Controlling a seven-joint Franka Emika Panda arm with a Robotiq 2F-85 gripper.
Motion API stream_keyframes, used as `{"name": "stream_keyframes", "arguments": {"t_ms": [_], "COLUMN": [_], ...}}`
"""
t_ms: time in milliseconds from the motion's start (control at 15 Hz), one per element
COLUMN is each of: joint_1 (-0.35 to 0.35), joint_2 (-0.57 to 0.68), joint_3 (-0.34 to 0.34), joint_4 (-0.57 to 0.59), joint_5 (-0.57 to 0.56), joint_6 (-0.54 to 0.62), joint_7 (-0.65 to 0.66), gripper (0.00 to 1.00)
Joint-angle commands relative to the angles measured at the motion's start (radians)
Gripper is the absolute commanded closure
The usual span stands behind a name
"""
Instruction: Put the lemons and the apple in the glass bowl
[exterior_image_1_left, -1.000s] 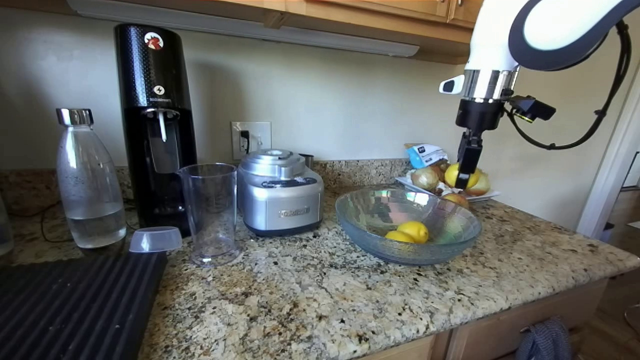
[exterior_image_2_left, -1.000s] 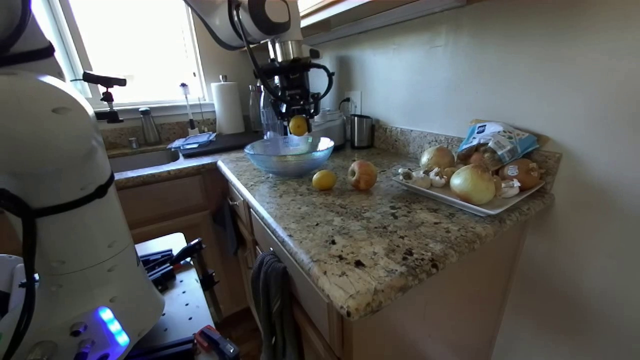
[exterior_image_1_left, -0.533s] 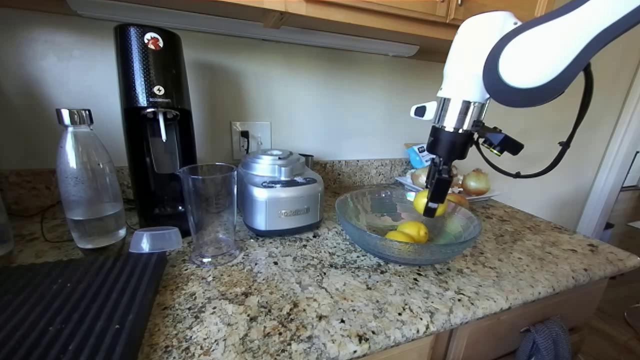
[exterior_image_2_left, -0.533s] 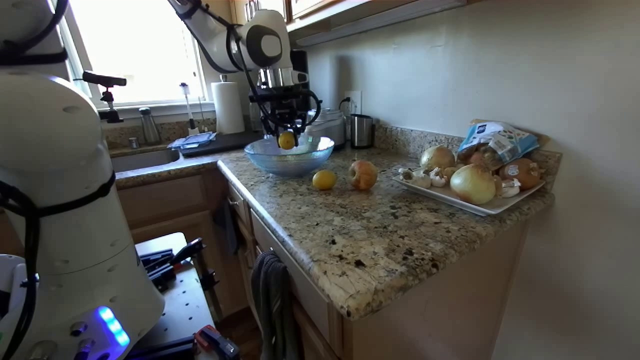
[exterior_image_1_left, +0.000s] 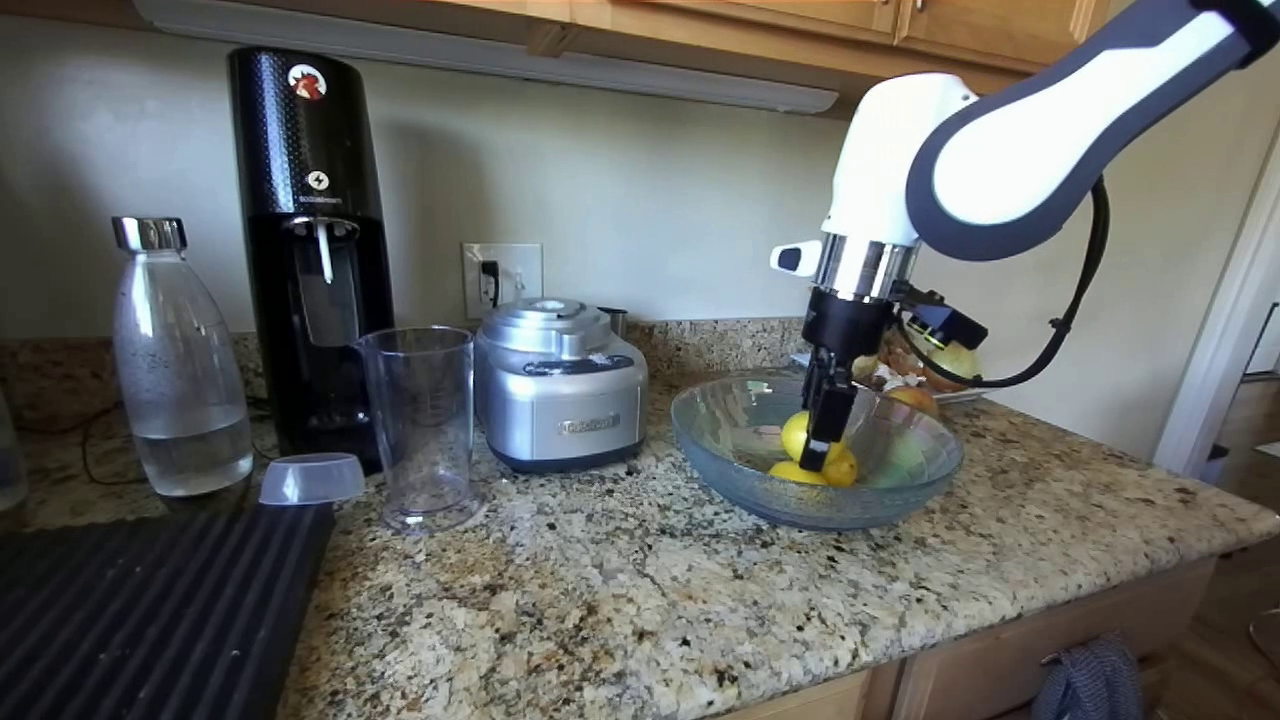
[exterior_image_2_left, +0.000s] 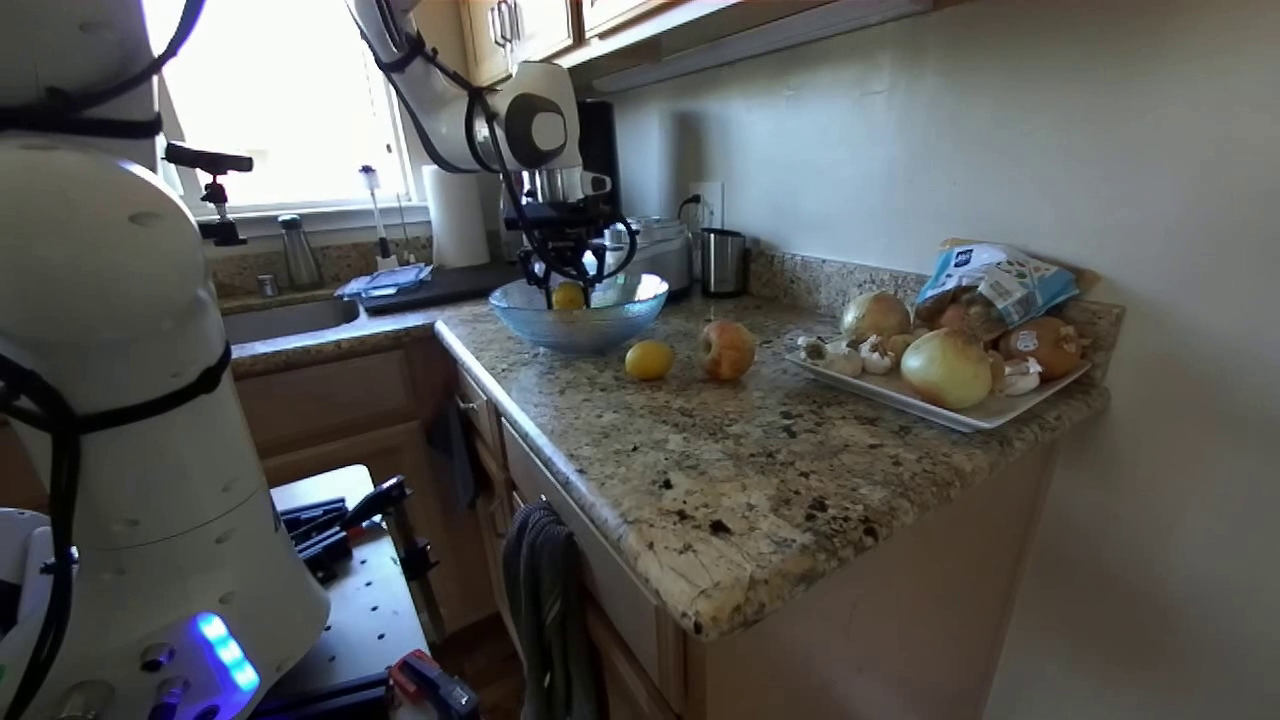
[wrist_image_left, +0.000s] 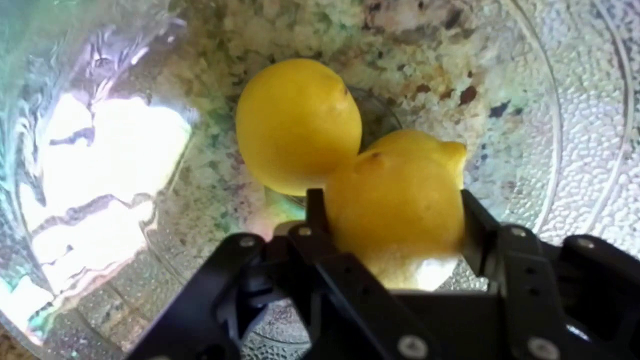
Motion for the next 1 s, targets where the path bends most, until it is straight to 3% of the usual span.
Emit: {"name": "stream_keyframes", "arguments": {"t_ms": [0,133,600,933], "joint_1": [-0.002,-0.005,-0.024,-0.062], "joint_2": [-0.020,-0.056,-0.188,-0.263], "joint_3": [0.007,0.002,-0.032,-0.082], "joint_4": [0.024,0.022,0.004,-0.002], "joint_5": [-0.018,-0.018,-0.030,-0.085], "joint_6": [-0.050,-0.085,-0.235,-0.268], "joint_7": [0.026,0.044,0.126,0.229], "gripper": [0.05,0.00,0.00,0.00]}}
